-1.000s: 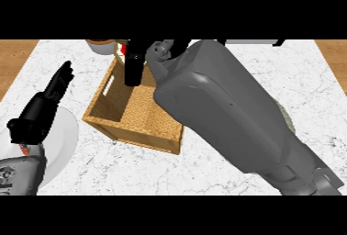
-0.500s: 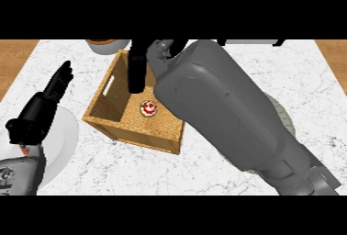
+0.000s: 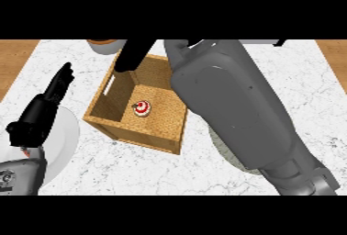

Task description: Pick the cupcake from the placemat and place it in the basket

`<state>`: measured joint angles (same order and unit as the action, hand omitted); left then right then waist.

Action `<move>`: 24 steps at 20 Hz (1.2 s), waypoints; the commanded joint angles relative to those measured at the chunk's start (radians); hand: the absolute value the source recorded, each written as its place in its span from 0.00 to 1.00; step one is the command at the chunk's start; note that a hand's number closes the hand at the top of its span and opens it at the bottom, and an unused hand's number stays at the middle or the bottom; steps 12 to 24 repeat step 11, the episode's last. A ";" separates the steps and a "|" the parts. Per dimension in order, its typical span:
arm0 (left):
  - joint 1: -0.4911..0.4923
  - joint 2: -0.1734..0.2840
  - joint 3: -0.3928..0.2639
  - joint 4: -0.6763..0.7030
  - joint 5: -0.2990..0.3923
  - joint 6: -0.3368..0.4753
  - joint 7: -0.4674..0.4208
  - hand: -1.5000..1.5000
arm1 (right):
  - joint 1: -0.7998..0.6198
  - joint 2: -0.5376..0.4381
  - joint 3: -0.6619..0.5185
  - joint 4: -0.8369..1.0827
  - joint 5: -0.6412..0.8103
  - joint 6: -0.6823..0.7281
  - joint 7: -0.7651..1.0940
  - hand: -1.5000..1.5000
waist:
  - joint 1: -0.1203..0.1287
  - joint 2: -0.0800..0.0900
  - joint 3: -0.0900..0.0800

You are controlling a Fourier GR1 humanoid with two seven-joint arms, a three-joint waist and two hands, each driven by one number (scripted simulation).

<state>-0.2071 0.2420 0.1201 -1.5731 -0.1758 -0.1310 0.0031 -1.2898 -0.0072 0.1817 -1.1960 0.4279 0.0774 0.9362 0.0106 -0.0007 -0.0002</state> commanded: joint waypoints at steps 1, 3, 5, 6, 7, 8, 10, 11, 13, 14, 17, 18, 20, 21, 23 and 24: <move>0.026 0.001 0.003 -0.041 0.006 -0.002 0.016 0.50 | -0.006 -0.021 -0.109 -0.019 0.052 -0.193 0.014 0.00 | 0.003 -0.002 0.001; -0.002 0.010 0.011 -0.010 0.011 -0.011 0.009 0.50 | 0.064 -0.011 -0.115 -0.024 0.097 -0.288 -0.013 0.00 | -0.006 0.002 0.000; 0.015 0.019 0.026 0.006 0.023 -0.021 -0.014 0.50 | 0.074 -0.081 -0.186 -0.088 0.068 -0.267 0.018 0.00 | -0.021 -0.003 0.001; 0.028 -0.008 -0.003 -0.012 -0.015 0.012 0.004 0.50 | 0.102 -0.055 -0.170 -0.114 0.088 -0.301 0.011 0.00 | -0.017 -0.003 0.001; 0.020 -0.009 0.006 -0.001 -0.003 0.010 -0.005 0.50 | 0.071 -0.116 -0.229 -0.118 0.071 -0.283 0.028 0.00 | -0.021 -0.003 0.001; -0.012 -0.001 0.012 -0.032 0.011 0.002 0.043 0.50 | 0.134 -0.125 -0.219 -0.157 0.080 -0.286 0.006 0.00 | -0.023 -0.004 0.001; 0.034 -0.019 -0.001 -0.023 -0.014 0.022 -0.003 0.50 | 0.193 -0.176 -0.285 -0.162 0.048 -0.281 -0.025 0.00 | -0.020 -0.001 0.001; 0.035 -0.016 -0.002 -0.015 -0.013 0.015 -0.004 0.50 | 0.232 -0.207 -0.294 -0.209 0.029 -0.246 -0.033 0.00 | -0.024 -0.002 0.001; 0.035 -0.016 -0.002 -0.015 -0.013 0.015 -0.004 0.50 | 0.232 -0.207 -0.294 -0.209 0.029 -0.246 -0.033 0.00 | -0.024 -0.002 0.001; 0.035 -0.016 -0.002 -0.015 -0.013 0.015 -0.004 0.50 | 0.232 -0.207 -0.294 -0.209 0.029 -0.246 -0.033 0.00 | -0.024 -0.002 0.001; 0.035 -0.016 -0.002 -0.015 -0.013 0.015 -0.004 0.50 | 0.232 -0.207 -0.294 -0.209 0.029 -0.246 -0.033 0.00 | -0.024 -0.002 0.001; 0.035 -0.016 -0.002 -0.015 -0.013 0.015 -0.004 0.50 | 0.232 -0.207 -0.294 -0.209 0.029 -0.246 -0.033 0.00 | -0.024 -0.002 0.001; 0.035 -0.016 -0.002 -0.015 -0.013 0.015 -0.004 0.50 | 0.232 -0.207 -0.294 -0.209 0.029 -0.246 -0.033 0.00 | -0.024 -0.002 0.001; 0.035 -0.016 -0.002 -0.015 -0.013 0.015 -0.004 0.50 | 0.232 -0.207 -0.294 -0.209 0.029 -0.246 -0.033 0.00 | -0.024 -0.002 0.001; 0.035 -0.016 -0.002 -0.015 -0.013 0.015 -0.004 0.50 | 0.232 -0.207 -0.294 -0.209 0.029 -0.246 -0.033 0.00 | -0.024 -0.002 0.001; 0.035 -0.016 -0.002 -0.015 -0.013 0.015 -0.004 0.50 | 0.232 -0.207 -0.294 -0.209 0.029 -0.246 -0.033 0.00 | -0.024 -0.002 0.001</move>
